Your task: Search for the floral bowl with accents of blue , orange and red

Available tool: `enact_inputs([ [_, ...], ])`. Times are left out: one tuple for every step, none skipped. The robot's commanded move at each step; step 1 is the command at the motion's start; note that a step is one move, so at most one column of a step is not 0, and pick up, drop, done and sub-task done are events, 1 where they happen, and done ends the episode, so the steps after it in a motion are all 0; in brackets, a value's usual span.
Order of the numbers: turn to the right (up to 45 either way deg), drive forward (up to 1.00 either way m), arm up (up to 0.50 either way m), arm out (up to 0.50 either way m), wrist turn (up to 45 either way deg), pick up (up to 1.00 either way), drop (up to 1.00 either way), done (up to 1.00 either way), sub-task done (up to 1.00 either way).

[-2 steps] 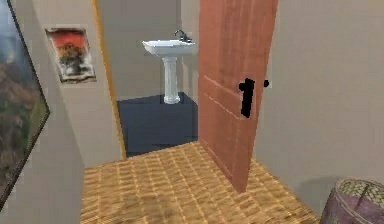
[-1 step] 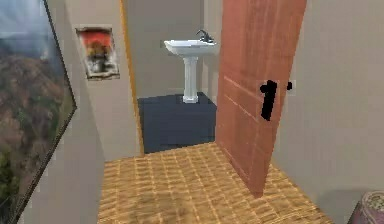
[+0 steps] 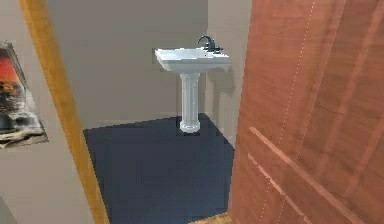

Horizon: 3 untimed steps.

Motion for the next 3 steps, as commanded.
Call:
enact_inputs([
  [0.0, 0.75, 0.0, 0.0, 0.0, 0.0, 0.0, 0.0, 0.0],
  [-18.0, 0.0, 0.0, 0.0, 0.0, 0.0, 0.0, 0.0, 0.0],
  [0.0, 0.45, 0.0, 0.0, 0.0, 0.0, 0.0, 0.0, 0.0],
])
